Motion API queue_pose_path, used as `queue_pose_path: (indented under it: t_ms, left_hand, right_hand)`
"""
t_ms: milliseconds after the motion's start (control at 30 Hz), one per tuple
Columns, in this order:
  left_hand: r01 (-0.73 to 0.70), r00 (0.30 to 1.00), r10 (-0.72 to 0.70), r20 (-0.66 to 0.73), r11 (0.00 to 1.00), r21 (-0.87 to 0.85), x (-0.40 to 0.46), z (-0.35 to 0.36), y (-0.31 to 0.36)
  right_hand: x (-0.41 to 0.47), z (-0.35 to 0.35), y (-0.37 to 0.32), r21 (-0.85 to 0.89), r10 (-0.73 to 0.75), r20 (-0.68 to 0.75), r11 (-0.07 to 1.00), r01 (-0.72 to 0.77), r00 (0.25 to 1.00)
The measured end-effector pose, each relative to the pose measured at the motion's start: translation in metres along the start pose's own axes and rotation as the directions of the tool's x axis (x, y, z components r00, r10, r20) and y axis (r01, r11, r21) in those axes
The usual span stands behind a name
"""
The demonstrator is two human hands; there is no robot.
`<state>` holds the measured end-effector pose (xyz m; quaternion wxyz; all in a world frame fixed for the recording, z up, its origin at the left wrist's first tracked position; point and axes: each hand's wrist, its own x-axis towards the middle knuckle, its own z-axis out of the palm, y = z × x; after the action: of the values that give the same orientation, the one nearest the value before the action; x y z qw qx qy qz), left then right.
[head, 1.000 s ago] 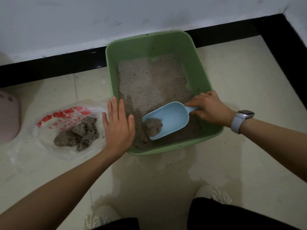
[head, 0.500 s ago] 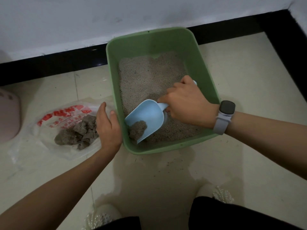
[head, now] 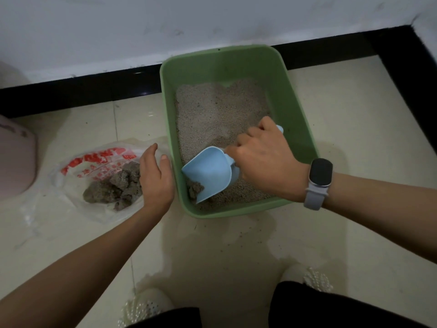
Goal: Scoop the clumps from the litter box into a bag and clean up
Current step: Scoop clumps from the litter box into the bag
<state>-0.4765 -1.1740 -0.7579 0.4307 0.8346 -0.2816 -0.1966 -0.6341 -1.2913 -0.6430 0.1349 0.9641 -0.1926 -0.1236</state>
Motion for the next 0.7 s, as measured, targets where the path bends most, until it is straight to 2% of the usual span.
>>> queue_pose_path:
  t_ms: [133,267,333,467,533,633,700]
  left_hand:
    - [0.024,1.000,-0.024,0.010,1.000,0.007,-0.001,-0.004,-0.001]
    - [0.036,0.999,-0.037,0.023,0.999,0.003,-0.002,-0.008,-0.001]
    - [0.064,0.998,-0.064,0.030,0.998,-0.007,-0.002,-0.009,0.000]
    - [0.108,0.992,-0.106,0.073,0.994,-0.020,-0.003,-0.007,0.006]
    - [0.077,0.990,-0.074,0.119,0.997,-0.024,-0.005,-0.006,0.008]
    - [-0.045,0.983,0.042,0.176,0.999,0.008,-0.009,-0.005,0.010]
    - [-0.084,0.979,0.078,0.187,0.996,0.025,-0.010,-0.007,0.011]
  right_hand:
    - [-0.005,0.010,-0.003,0.004,0.022,-0.080,1.000,-0.021,0.997]
    - [-0.018,0.031,-0.002,0.188,0.069,-0.157,0.981,-0.039,0.985]
    - [-0.024,0.040,-0.003,0.288,0.140,-0.133,0.953,-0.097,0.981]
    - [-0.034,0.059,-0.001,0.514,0.294,-0.012,0.821,-0.247,0.956]
    - [-0.036,0.065,0.004,0.563,0.296,0.051,0.781,-0.272,0.954]
    - [-0.034,0.071,0.013,0.653,0.299,0.044,0.714,-0.254,0.953]
    - [-0.031,0.076,0.021,0.711,0.278,0.103,0.651,-0.266,0.955]
